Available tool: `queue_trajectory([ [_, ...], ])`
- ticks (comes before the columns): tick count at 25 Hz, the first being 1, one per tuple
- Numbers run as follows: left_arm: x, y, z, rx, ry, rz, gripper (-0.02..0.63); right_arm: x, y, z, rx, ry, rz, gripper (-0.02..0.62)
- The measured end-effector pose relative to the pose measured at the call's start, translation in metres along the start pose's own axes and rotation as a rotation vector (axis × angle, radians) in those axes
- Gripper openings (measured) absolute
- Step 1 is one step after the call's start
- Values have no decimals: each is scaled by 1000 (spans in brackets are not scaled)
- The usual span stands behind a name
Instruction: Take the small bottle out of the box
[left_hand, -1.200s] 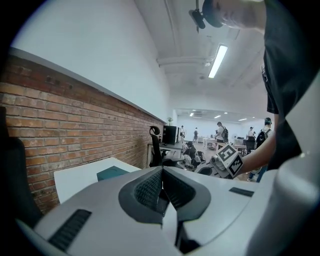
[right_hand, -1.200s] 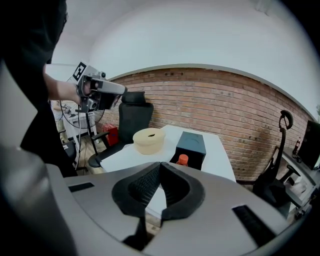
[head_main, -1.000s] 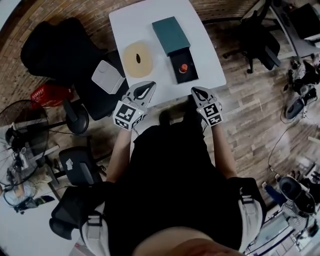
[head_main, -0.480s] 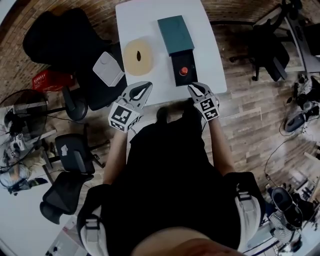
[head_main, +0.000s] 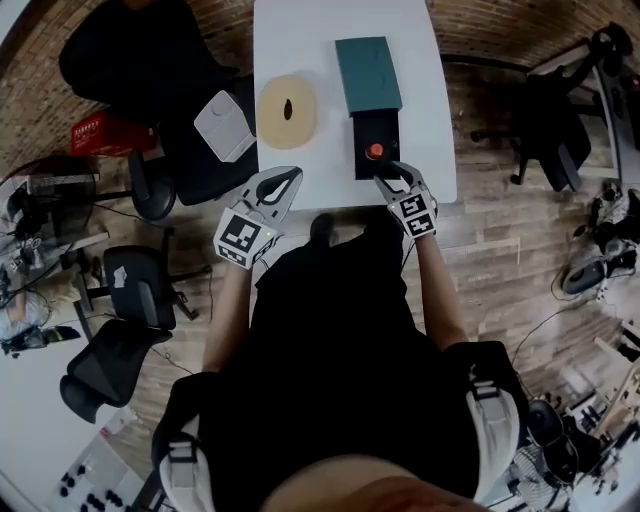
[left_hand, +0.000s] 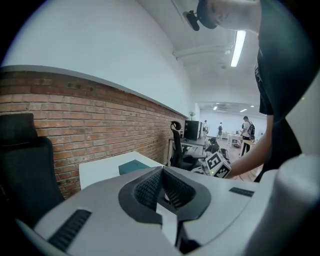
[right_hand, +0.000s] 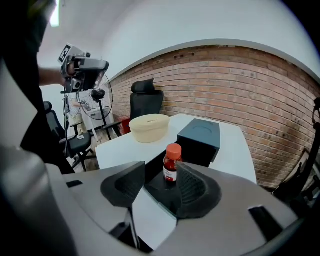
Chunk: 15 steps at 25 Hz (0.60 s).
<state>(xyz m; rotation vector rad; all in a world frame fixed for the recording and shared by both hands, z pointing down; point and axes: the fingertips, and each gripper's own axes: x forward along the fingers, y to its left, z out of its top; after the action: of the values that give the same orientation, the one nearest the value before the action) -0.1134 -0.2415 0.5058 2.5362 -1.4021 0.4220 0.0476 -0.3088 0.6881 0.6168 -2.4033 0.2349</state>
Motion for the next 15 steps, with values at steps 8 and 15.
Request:
queue_trajectory([
  [8,-6,8,-4,-12,16,56,20,21,-8,3,-26,18,35,221],
  [15,-4,12,-4,-23,23,102,20,39,-16,1,-64,48,72,229],
])
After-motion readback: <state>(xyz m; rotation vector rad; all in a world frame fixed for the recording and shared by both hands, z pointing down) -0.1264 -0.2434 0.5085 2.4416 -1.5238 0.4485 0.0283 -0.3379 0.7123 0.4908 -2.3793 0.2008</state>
